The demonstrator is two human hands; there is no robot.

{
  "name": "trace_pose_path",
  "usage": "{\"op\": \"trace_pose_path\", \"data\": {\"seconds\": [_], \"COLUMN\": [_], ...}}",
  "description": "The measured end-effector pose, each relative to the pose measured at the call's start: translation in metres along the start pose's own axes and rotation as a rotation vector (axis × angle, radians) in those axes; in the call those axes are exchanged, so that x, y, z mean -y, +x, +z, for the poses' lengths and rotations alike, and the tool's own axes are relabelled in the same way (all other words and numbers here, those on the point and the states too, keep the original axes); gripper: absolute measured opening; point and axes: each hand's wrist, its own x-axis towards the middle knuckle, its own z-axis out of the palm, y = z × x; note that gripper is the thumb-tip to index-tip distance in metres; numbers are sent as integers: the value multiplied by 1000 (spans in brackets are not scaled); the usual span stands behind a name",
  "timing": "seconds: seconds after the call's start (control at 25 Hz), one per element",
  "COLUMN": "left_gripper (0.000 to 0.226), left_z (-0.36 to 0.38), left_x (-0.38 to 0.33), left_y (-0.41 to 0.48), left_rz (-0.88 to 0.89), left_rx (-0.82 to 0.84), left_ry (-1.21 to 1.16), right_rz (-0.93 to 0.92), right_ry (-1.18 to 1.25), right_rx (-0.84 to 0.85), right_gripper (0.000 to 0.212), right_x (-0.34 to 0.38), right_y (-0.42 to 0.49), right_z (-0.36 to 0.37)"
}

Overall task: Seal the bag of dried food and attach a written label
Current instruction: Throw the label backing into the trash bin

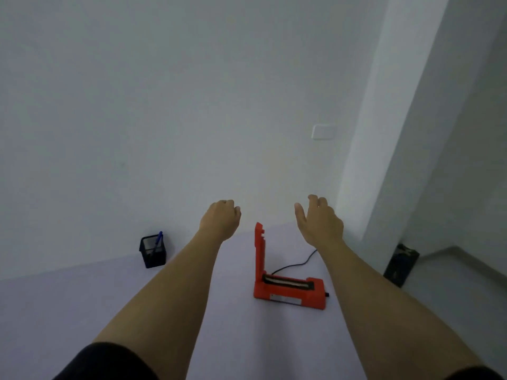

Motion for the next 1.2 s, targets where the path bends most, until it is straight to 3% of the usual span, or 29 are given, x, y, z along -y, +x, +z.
{"op": "trace_pose_path", "data": {"seconds": [0.24, 0.36, 0.44, 0.56, 0.72, 0.92, 1.2], "left_gripper": [30, 45, 50, 44, 39, 34, 33], "left_z": [121, 168, 194, 220, 243, 280, 313], "left_x": [39, 57, 63, 55, 43, 25, 31], "left_y": [8, -5, -17, -29, -15, 39, 116], "left_rz": [-36, -84, -93, -108, -296, -443, -540], "left_rx": [283, 452, 510, 506, 426, 310, 158], "left_ry": [-6, -48, -143, -324, -547, -652, -534], "right_rz": [262, 435, 553, 664, 570, 399, 287], "right_ry": [-46, -44, 0, 116, 203, 273, 383], "right_rx": [177, 349, 450, 462, 433, 419, 403], "right_gripper": [53, 55, 58, 59, 49, 44, 43], "right_x": [-76, -108, -127, -148, -173, -202, -201], "right_y": [-48, -82, -104, -117, -91, -19, 77], "right_z": [97, 143, 175, 215, 243, 284, 346]}}
